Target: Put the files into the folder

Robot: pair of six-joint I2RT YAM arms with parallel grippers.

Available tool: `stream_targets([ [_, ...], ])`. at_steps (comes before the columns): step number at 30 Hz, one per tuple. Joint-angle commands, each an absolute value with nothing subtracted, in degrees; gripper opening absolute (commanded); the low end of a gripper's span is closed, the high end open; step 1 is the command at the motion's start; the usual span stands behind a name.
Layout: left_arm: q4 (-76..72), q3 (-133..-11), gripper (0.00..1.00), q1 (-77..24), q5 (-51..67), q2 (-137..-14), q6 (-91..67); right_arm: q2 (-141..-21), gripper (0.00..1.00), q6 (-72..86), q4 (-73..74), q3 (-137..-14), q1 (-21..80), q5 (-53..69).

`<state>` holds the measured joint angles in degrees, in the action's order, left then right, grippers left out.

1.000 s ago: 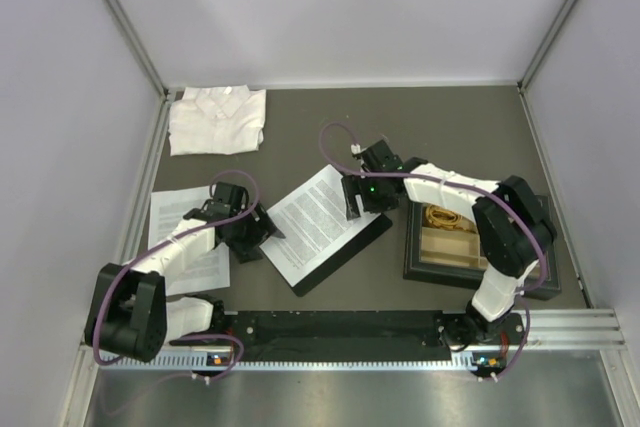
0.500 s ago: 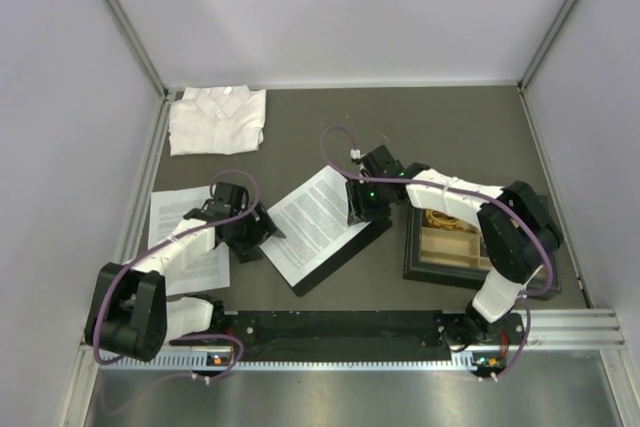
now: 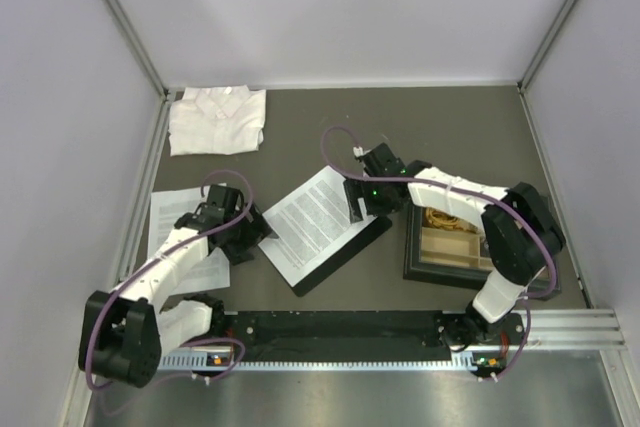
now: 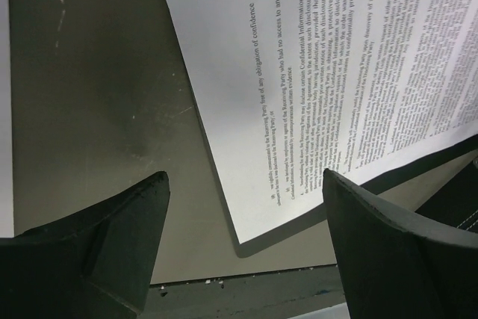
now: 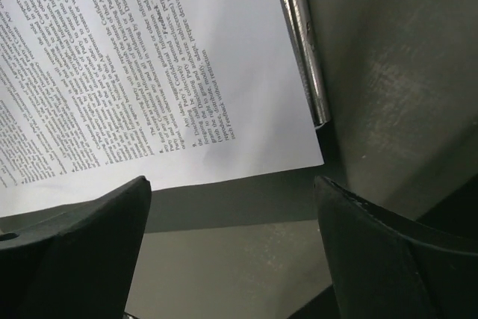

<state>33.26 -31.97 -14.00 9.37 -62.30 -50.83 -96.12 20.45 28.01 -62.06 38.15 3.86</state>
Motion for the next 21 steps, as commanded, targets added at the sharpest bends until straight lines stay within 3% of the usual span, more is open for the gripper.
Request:
stream_targets([
  [1, 35.2, -34.7, 0.89, -14.2, 6.7, -60.4, -49.8, -97.0, 0.93, 16.9, 28.6, -66.8, 36.9, 1.4],
  [14, 32.1, -36.2, 0.90, -14.2, 8.0, -66.3, -49.7, -102.0, 0.98, 17.0, 25.5, -68.6, 36.3, 6.1],
  [21, 30.1, -34.1, 0.89, -14.2, 9.2, -67.4, -50.6, -100.8, 0.90, 18.5, 24.7, -66.6, 36.2, 7.3],
])
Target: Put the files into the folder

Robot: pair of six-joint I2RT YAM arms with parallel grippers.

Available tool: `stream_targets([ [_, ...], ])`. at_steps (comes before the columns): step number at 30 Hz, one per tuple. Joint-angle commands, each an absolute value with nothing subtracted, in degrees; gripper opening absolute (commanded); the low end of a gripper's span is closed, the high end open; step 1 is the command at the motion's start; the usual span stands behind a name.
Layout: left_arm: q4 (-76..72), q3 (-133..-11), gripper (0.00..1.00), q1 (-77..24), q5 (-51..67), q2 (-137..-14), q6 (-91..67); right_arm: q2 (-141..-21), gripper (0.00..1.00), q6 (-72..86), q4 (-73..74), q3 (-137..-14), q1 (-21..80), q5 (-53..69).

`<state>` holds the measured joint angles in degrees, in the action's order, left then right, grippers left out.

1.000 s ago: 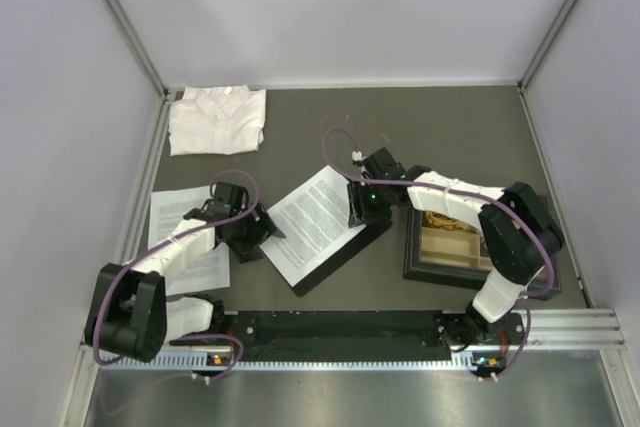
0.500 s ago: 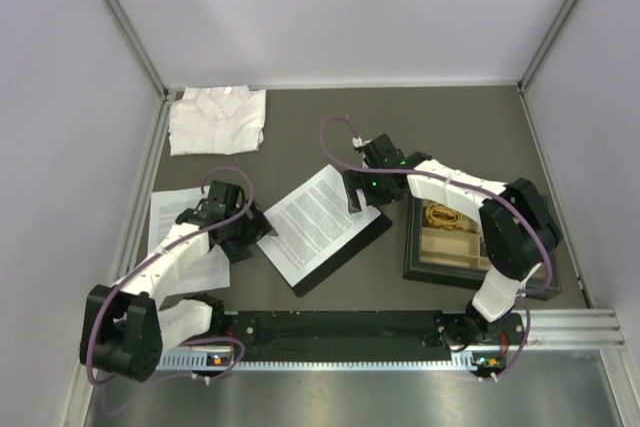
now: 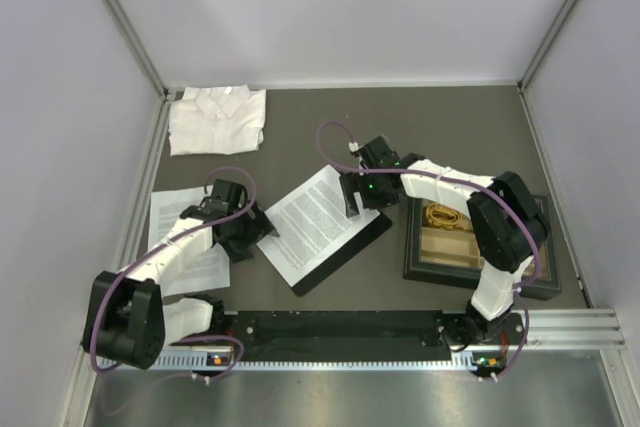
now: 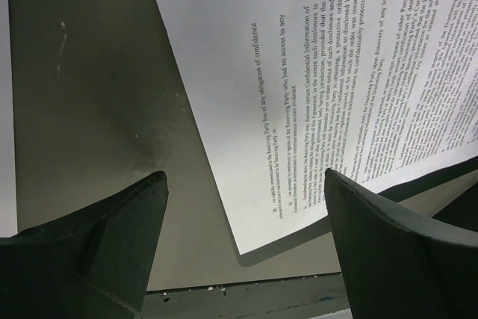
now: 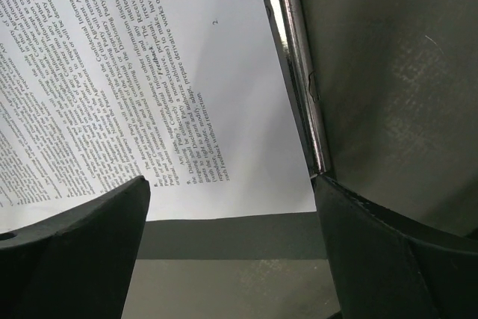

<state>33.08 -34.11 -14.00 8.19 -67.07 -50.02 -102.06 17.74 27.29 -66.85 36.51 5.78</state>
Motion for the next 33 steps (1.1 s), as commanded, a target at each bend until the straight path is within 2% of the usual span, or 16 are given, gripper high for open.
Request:
stream_targets([
  [1, 29.7, -33.9, 0.89, -14.2, 9.2, -67.4, -50.8, -100.4, 0.88, 18.6, 24.4, -66.2, 36.3, 8.1],
  [17, 27.8, -30.9, 0.88, -14.3, 10.5, -67.5, -51.3, -96.7, 0.78, 23.6, 21.0, -61.0, 36.3, 15.7],
  [23, 27.7, -30.3, 0.88, -14.3, 10.8, -66.7, -51.4, -95.2, 0.59, 25.4, 20.8, -60.3, 36.3, 15.4],
  [24, 27.7, -30.4, 0.88, -14.3, 10.7, -66.6, -51.4, -95.3, 0.52, 25.7, 20.9, -60.2, 36.3, 15.0],
  [26, 28.0, -30.7, 0.88, -14.3, 10.7, -66.5, -51.2, -95.4, 0.45, 25.9, 21.3, -60.5, 36.3, 14.6],
  [30, 30.2, -31.5, 0.88, -14.3, 9.6, -65.3, -50.3, -95.4, 0.18, 26.1, 22.2, -60.1, 36.2, 14.2],
  [33, 33.5, -32.8, 0.89, -14.3, 8.7, -63.3, -49.5, -94.6, 0.04, 25.9, 23.0, -58.8, 36.3, 13.9],
])
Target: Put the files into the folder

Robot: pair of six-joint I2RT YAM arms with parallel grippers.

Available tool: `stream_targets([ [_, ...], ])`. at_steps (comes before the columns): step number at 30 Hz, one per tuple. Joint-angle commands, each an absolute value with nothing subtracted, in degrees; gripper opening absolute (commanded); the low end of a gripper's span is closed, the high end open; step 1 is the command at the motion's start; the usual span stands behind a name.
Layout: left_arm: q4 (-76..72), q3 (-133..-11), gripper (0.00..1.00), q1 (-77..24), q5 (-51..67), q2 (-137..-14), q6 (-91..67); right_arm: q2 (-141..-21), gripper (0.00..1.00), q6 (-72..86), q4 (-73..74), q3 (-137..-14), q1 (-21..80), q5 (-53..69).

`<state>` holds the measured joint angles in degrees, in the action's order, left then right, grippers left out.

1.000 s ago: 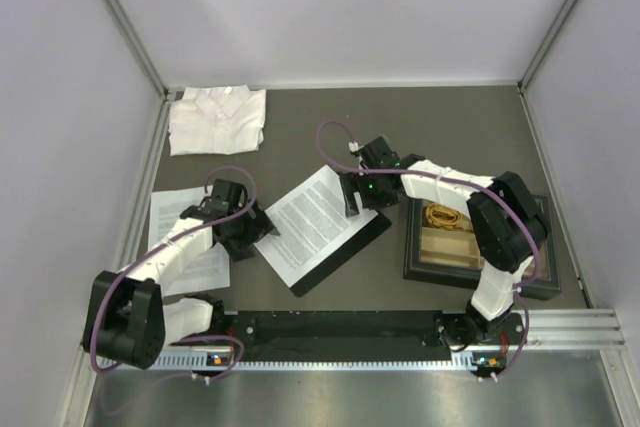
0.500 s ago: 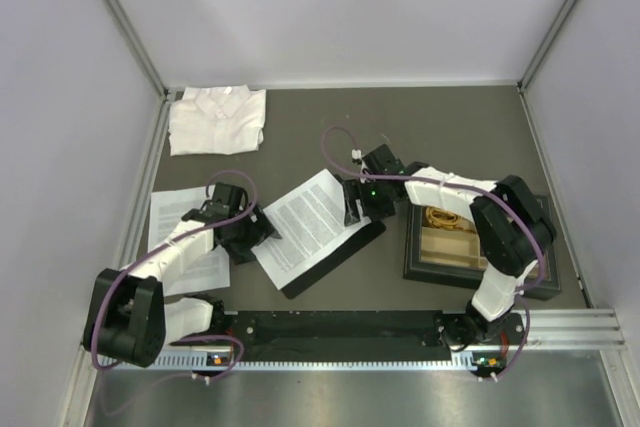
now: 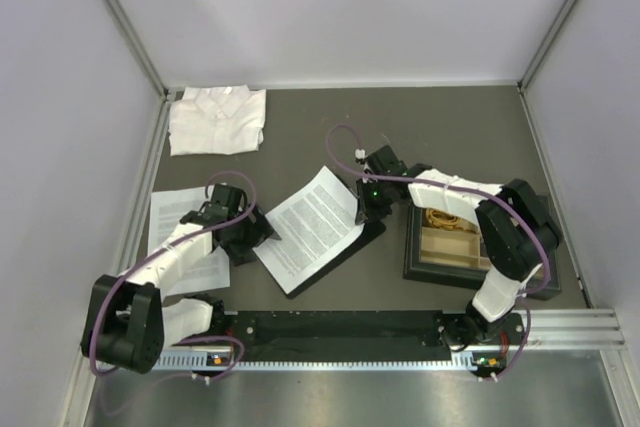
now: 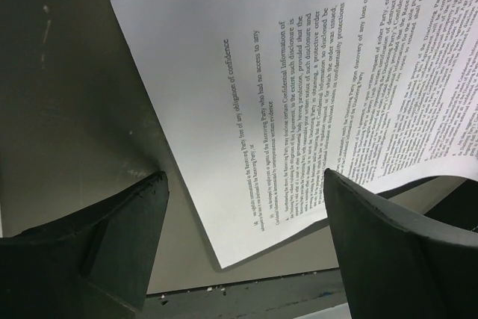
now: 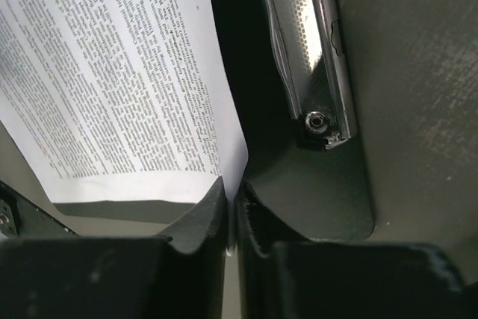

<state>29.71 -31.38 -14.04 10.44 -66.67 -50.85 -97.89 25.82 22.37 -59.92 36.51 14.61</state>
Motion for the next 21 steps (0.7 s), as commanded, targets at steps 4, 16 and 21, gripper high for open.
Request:
stream_targets([
  [4, 37.1, -34.9, 0.90, -14.3, 8.6, -59.4, -48.5, -93.3, 0.00, 24.7, 23.3, -57.1, 36.3, 14.3],
  [16, 35.5, -35.1, 0.90, -14.3, 13.7, -55.5, -49.8, -92.5, 0.00, 31.3, 19.9, -53.4, 36.8, 13.9],
  [21, 36.4, -34.0, 0.89, -14.3, 10.8, -56.6, -51.1, -91.9, 0.00, 33.9, 17.7, -52.2, 38.4, 11.6],
])
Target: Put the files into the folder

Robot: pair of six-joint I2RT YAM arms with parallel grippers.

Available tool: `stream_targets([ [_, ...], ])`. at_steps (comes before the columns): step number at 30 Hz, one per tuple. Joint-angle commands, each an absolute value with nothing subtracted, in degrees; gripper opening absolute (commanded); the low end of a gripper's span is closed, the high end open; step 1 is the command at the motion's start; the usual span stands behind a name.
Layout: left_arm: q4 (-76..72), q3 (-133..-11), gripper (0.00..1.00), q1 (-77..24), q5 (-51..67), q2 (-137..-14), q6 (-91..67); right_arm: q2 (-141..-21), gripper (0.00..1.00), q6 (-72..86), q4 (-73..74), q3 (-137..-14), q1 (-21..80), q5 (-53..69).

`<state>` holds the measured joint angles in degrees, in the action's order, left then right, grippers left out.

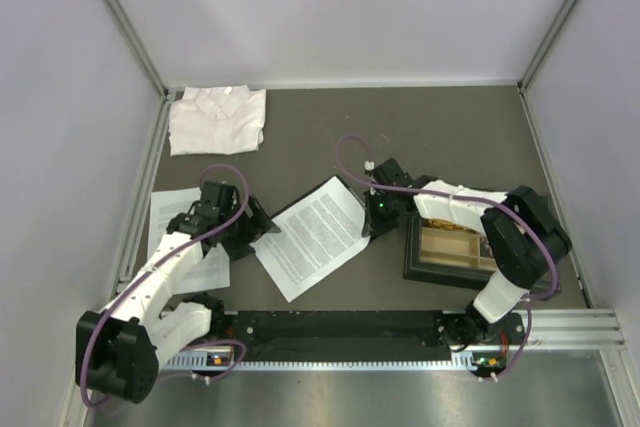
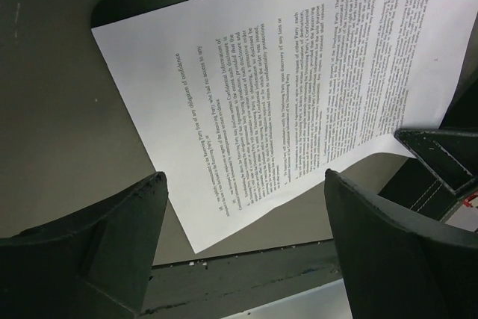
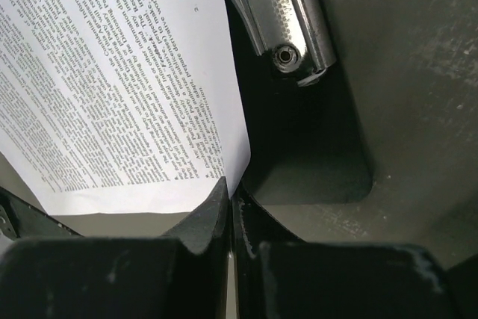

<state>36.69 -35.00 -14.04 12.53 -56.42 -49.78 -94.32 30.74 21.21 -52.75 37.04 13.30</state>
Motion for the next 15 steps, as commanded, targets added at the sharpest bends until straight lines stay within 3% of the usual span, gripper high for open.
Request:
stream_targets([
  [1, 36.5, -33.8, 0.89, -14.3, 10.4, -56.7, -51.7, -91.9, 0.00, 34.2, 17.8, -52.3, 38.6, 11.3],
  [3, 36.4, -32.8, 0.89, -14.3, 9.3, -56.8, -53.1, -91.7, 0.15, 34.4, 19.0, -52.8, 39.2, 10.2],
  [8, 38.2, -31.9, 0.88, -14.3, 7.4, -58.8, -54.8, -87.6, 0.78, 27.8, 23.3, -54.5, 39.3, 6.3],
  [11, 38.8, -31.7, 0.88, -14.3, 6.5, -59.4, -54.5, -86.3, 0.96, 22.4, 25.8, -56.7, 39.3, 2.5],
  [15, 37.7, -31.0, 0.89, -14.3, 6.4, -59.6, -54.8, -89.6, 0.99, 18.2, 26.3, -61.4, 38.2, 1.4],
])
